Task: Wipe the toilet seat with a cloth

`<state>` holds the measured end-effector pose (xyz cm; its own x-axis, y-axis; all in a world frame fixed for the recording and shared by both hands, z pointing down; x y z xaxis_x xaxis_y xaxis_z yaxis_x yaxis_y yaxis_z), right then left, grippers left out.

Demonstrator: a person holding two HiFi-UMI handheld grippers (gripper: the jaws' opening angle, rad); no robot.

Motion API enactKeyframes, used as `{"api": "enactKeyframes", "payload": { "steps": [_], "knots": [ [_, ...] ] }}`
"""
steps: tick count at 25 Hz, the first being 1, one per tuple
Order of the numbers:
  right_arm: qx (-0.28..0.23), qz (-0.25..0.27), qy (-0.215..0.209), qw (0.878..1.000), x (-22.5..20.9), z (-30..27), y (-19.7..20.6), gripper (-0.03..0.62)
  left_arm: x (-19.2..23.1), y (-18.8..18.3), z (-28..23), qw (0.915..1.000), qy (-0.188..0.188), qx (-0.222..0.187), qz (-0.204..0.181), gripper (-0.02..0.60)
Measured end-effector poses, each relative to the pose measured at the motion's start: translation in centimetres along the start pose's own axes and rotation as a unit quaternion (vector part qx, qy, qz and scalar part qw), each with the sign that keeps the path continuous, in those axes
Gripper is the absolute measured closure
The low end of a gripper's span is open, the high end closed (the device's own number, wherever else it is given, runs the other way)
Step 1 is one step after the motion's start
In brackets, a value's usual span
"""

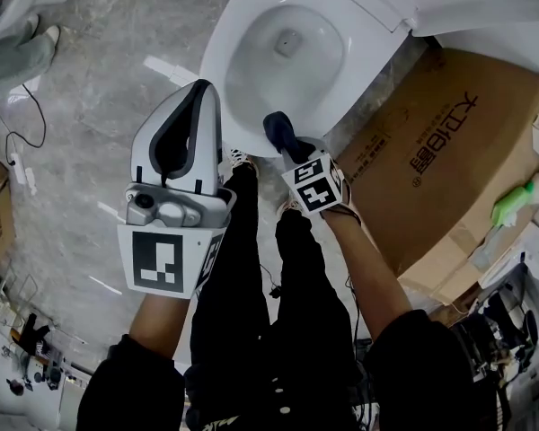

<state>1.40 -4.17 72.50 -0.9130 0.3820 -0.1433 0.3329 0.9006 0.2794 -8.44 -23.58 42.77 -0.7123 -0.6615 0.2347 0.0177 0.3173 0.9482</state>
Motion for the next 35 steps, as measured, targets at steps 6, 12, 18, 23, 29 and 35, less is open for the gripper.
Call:
{"api": "enactKeyframes", "payload": {
  "steps": [6,12,18,23,29,35],
  "knots": [
    [0.001,0.041,-0.016,0.999,1.6,-0.6,-0.7,0.520,0.6,-0.2,0.2,1.0000,-0.007,-0.003,0.000,0.571],
    [-0.008,0.076,-0.030,0.997,2.7,-1.0,-1.3,0.520,1.1,-0.1,0.4,0.9999,-0.015,-0.003,0.004,0.571],
    [-0.016,0.134,-0.039,0.990,4.2,-1.5,-2.1,0.520,1.8,-0.2,0.8,0.9997,-0.024,-0.004,0.003,0.571],
    [-0.019,0.185,-0.050,0.981,5.2,-1.9,-2.5,0.520,2.2,-0.2,1.1,0.9995,-0.031,-0.004,0.005,0.571],
    [-0.017,0.271,-0.063,0.960,6.5,-2.4,-3.5,0.520,2.8,-0.4,1.7,0.9991,-0.042,-0.007,0.007,0.571],
    [-0.015,0.328,-0.086,0.941,7.2,-2.8,-4.3,0.517,3.7,-0.4,2.3,0.9986,-0.051,-0.008,0.008,0.571]
  ]
}}
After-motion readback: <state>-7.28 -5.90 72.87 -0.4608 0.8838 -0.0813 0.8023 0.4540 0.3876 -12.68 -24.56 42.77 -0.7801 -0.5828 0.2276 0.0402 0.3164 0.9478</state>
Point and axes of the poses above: the fingertips, and each gripper's own axes: z backward along the fingers, x to its left, y out of its underside, the point moved 1 cm from there along z, backward along the fingers, and after that the axes turned 8 degrees about y, right-handed, at the moved point
